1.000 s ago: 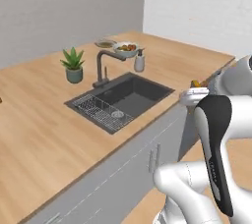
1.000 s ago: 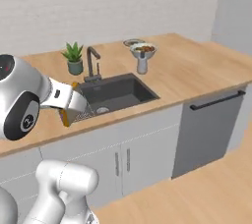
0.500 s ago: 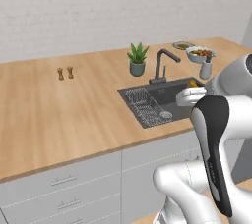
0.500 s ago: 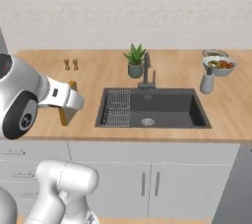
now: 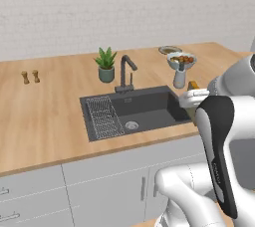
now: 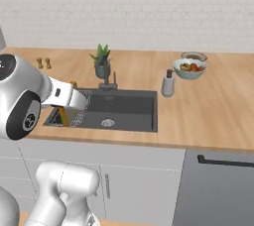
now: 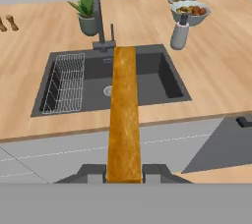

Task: Start the toaster. Once the lever pops up, take the bread to the plate on the dining counter.

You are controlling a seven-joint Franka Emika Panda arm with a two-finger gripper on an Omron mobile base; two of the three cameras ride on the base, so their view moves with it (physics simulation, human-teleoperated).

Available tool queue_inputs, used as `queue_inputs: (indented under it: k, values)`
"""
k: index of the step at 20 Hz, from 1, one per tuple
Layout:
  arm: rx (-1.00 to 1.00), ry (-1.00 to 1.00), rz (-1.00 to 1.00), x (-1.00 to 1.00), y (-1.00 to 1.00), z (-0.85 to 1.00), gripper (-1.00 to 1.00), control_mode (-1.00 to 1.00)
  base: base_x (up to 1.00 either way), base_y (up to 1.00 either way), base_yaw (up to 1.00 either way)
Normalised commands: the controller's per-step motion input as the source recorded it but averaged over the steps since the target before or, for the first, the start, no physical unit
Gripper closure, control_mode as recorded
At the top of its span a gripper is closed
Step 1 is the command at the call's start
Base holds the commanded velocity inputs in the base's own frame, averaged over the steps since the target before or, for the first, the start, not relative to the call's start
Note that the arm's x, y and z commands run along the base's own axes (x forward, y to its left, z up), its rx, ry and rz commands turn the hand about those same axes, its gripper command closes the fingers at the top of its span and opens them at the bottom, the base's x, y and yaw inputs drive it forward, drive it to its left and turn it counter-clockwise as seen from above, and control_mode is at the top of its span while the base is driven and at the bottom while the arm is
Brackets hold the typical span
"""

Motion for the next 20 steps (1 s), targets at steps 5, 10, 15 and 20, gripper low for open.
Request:
queue_inputs:
  k: [5,10,15,20]
  values:
    - [0.0,0.0,0.0,0.0,0.0,0.0,1.0,1.0,0.2,-1.0,0.1]
    - [0.0,0.0,0.0,0.0,0.0,0.0,1.0,1.0,0.23,-1.0,0.05]
    - [0.0,0.0,0.0,0.0,0.0,0.0,1.0,1.0,0.27,-1.0,0.03]
    - [0.0,0.0,0.0,0.0,0.0,0.0,1.0,1.0,0.31,-1.0,0.0]
